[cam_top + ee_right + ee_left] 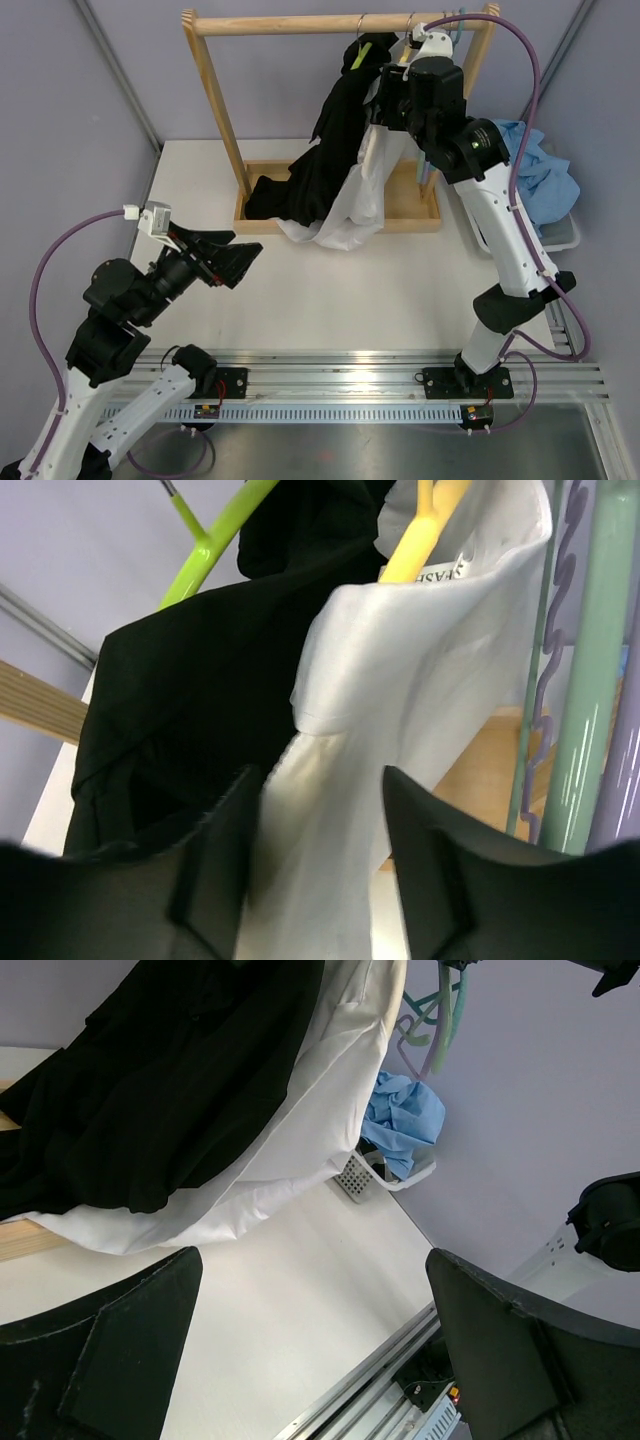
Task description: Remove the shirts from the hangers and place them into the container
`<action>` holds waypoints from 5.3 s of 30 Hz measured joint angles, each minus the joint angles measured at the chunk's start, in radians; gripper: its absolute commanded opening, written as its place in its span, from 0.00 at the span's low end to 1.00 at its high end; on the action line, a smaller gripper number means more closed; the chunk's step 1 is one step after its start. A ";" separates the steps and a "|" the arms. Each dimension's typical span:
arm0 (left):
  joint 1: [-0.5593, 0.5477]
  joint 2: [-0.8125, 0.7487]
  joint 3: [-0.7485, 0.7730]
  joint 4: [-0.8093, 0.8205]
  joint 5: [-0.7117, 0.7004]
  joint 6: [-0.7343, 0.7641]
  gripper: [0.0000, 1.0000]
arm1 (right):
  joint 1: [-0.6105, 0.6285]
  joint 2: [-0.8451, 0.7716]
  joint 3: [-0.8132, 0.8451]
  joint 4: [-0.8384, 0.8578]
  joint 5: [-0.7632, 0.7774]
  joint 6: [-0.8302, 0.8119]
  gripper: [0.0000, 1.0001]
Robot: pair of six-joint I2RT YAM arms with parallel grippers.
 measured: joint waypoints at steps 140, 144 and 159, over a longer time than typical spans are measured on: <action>-0.867 0.656 -0.031 1.034 -0.861 0.451 0.71 | 0.002 -0.993 -1.001 -0.025 -0.878 0.244 0.00; -0.830 0.680 -0.028 1.028 -0.832 0.395 0.68 | 0.002 -1.009 -1.003 -0.020 -0.883 0.244 0.00; -0.803 0.719 0.012 0.963 -0.777 0.344 0.00 | 0.002 -1.019 -1.022 -0.014 -0.873 0.264 0.00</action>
